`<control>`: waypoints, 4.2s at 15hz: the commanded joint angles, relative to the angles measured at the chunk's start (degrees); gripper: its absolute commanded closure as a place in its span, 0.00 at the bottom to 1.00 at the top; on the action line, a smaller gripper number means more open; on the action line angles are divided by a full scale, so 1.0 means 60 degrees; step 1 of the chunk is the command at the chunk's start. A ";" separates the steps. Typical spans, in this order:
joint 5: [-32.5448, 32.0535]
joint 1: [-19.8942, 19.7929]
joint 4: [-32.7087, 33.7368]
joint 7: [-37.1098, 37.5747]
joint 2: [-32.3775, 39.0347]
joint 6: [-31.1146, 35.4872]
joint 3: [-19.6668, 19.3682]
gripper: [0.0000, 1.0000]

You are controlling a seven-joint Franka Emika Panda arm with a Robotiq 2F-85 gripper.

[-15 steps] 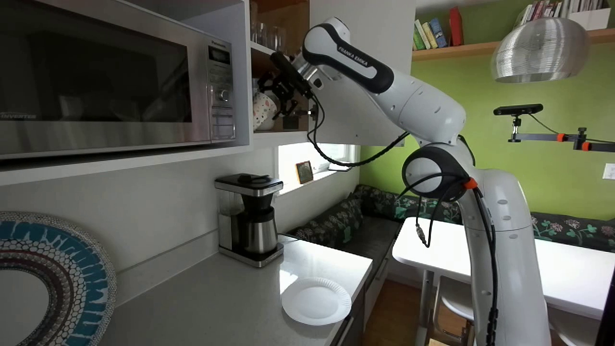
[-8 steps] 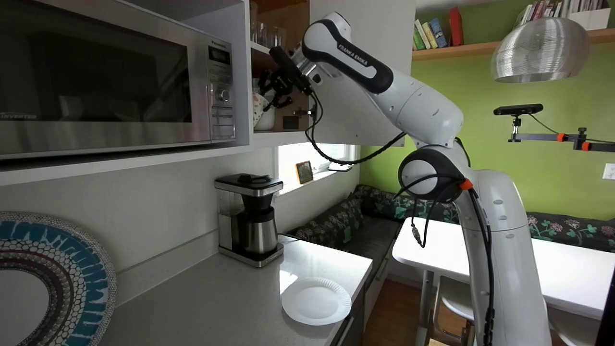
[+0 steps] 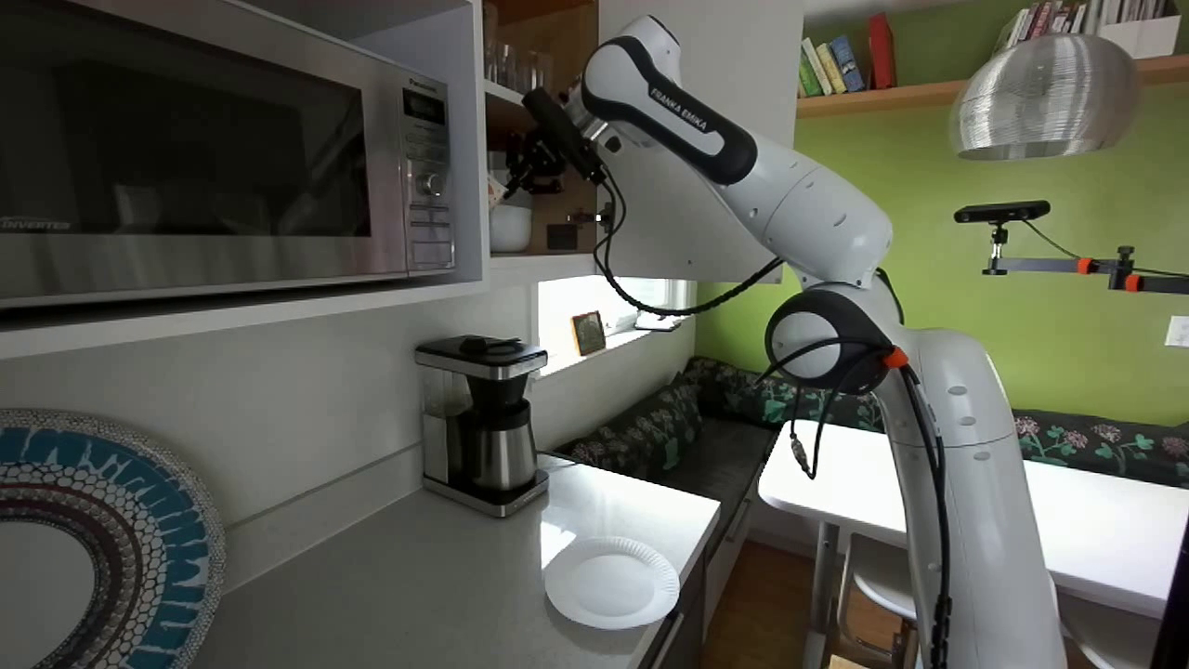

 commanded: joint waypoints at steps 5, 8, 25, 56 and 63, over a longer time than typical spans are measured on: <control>-0.0622 0.0103 0.0363 -0.0725 0.0143 -0.0082 -0.0027 0.99; -0.0655 0.0100 0.0321 -0.1045 0.0093 -0.0291 0.0002 0.99; -0.0868 0.0243 0.0333 -0.1423 0.0168 -0.0207 -0.0006 0.00; 0.2949 -0.1519 -0.5380 -0.5645 -0.4509 -0.2496 -0.0351 0.00; 0.3965 -0.1536 -0.8587 -0.8377 -0.5850 -0.1366 -0.0645 0.00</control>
